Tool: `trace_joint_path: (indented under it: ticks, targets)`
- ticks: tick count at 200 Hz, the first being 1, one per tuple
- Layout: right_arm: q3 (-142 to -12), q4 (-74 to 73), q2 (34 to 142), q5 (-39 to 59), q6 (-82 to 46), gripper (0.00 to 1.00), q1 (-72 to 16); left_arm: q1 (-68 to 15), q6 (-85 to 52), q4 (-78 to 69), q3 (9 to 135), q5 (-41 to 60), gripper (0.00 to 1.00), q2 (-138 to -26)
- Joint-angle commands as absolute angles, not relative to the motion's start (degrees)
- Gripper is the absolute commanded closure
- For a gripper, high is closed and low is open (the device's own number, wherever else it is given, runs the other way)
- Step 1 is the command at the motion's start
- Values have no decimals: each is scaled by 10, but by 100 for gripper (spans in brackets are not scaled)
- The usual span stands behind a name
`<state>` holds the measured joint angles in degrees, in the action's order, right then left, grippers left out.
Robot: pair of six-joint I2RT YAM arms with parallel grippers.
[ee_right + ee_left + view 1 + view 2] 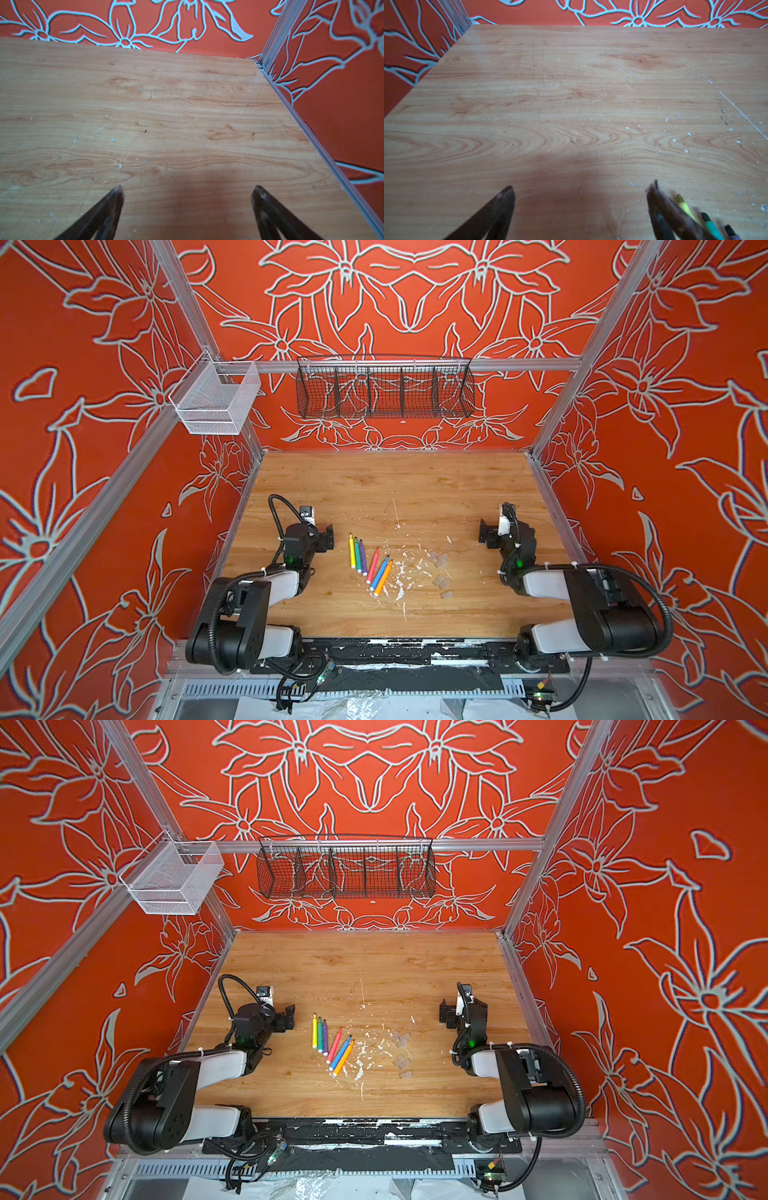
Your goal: Insert the pens into the pen caps
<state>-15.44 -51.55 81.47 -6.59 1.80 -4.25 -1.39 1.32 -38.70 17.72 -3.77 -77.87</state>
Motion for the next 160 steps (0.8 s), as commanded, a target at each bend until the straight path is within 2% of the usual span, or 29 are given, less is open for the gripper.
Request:
trace_joint_path:
  ticks: [1, 138, 160]
  targets:
    - [-165, -513, 819, -71, 24, 3, -45, -11, 13, -399, 185, -41, 4, -783]
    - [-164, -513, 819, -70, 24, 3, -45, -11, 14, -403, 183, -44, 4, -781]
    - [-156, -528, 815, -72, 26, 3, -46, -11, 29, -403, 176, -11, 4, -762]
